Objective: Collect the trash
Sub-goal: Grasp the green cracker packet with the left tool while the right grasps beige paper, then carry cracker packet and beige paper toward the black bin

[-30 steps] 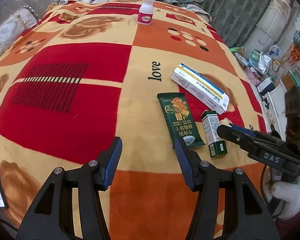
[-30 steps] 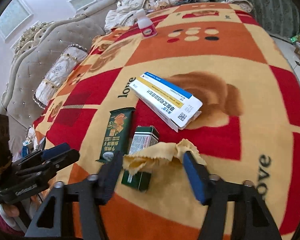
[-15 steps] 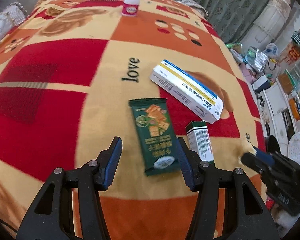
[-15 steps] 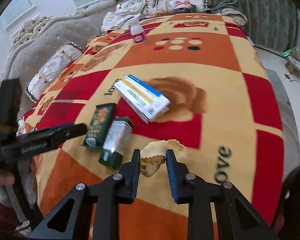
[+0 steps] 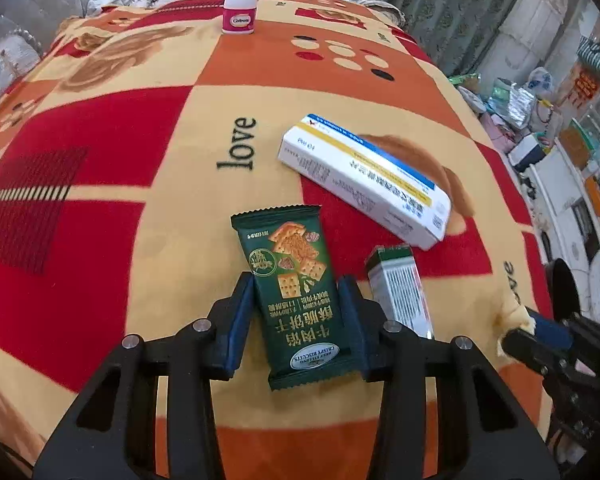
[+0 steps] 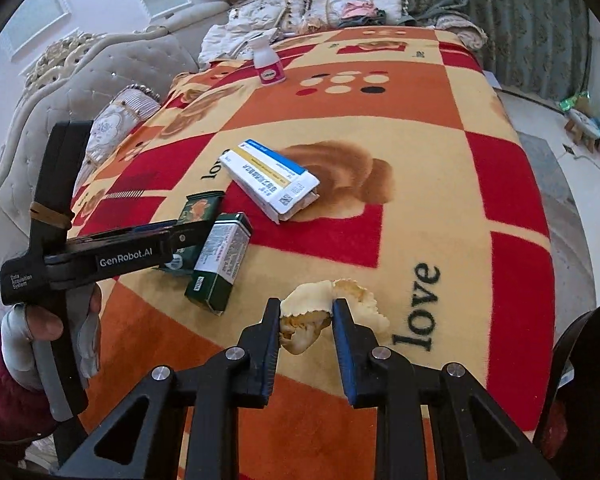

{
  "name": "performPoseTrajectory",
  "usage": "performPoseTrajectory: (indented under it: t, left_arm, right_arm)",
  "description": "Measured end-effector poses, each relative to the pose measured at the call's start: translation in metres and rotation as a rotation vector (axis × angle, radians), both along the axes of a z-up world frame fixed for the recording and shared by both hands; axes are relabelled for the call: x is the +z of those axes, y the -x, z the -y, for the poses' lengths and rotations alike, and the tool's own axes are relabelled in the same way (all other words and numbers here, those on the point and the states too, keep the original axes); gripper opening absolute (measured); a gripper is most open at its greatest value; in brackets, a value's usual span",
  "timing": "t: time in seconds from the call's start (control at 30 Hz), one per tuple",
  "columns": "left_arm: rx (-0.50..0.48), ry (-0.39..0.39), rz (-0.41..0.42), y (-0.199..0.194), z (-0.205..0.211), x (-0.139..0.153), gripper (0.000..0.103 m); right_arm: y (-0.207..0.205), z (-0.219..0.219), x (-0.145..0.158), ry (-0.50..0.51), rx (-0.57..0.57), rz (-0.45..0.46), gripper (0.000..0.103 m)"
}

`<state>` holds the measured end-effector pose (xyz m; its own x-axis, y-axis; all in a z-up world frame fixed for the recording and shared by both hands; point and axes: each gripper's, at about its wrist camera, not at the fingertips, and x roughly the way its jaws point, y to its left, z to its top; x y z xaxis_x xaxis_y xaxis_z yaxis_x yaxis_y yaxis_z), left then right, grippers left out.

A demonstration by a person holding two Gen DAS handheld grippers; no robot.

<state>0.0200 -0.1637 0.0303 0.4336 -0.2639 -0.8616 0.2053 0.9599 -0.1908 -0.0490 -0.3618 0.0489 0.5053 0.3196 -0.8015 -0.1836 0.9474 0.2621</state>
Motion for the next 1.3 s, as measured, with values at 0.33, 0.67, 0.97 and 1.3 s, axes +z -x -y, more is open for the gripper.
performPoseTrajectory:
  t: [0.33, 0.67, 0.97, 1.3]
  left_arm:
    - [-0.044, 0.042, 0.06, 0.036, -0.003, 0.035, 0.04]
    - [-0.138, 0.048, 0.107, 0.063, 0.038, 0.057, 0.04]
    - [-0.206, 0.056, 0.113, 0.078, 0.075, 0.063, 0.04]
    - [-0.247, 0.048, 0.115, 0.086, 0.093, 0.067, 0.04]
  right_arm:
    - [0.013, -0.005, 0.011, 0.012, 0.013, 0.03, 0.024]
    - [0.035, 0.007, 0.03, 0.024, -0.016, 0.071, 0.024]
    - [0.059, 0.035, 0.041, 0.032, -0.074, 0.097, 0.024]
    - [0.073, 0.06, 0.04, 0.021, -0.125, 0.1, 0.024]
